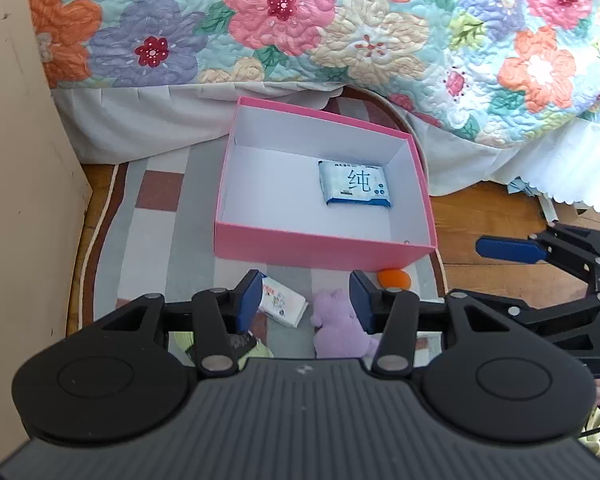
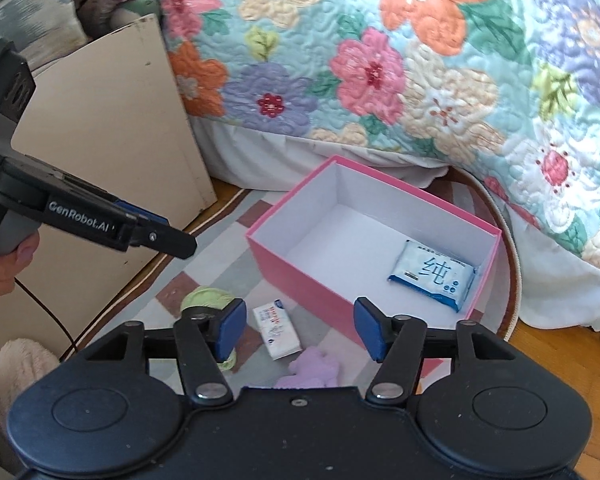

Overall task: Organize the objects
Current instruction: 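Withdraw the left tool and move it toward the green yarn skein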

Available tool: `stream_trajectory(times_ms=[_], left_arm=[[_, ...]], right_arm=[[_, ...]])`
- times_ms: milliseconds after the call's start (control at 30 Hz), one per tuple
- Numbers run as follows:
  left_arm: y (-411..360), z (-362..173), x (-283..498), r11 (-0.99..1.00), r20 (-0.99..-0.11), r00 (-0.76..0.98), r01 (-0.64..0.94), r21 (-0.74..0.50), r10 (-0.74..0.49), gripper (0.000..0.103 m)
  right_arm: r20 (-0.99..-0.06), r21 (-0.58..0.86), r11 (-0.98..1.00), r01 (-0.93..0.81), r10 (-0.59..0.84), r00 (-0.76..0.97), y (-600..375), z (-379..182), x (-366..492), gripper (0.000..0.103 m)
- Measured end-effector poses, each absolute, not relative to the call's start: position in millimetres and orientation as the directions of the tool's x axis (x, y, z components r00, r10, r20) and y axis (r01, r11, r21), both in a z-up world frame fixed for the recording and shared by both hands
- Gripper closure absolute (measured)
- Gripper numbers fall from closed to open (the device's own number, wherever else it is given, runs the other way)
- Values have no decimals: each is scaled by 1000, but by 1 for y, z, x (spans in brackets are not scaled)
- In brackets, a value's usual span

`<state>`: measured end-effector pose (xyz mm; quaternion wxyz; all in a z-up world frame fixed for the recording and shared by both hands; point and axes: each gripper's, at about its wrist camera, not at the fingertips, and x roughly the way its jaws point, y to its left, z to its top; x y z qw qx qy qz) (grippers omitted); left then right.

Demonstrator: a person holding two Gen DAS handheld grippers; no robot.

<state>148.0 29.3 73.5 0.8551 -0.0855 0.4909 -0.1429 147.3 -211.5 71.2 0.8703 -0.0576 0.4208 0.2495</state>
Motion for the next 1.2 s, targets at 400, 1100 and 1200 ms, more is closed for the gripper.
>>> stream_trajectory(times_ms=[400,1100,1200], left_arm=[[56,45,124,932,-826,437,99,-350,-356,33],[95,12,108,922,-816,461,12,-386,-348,6],[99,-3,110,910,-816,443,-1,-414,-371,5]], right_arm=[[-762,82,818,-569,419,493,-179,71,121,13],[-741,84,719,-690,508,439,-146,47,112,12],[-758,80,696,-713,508,410,-136,38,113,12]])
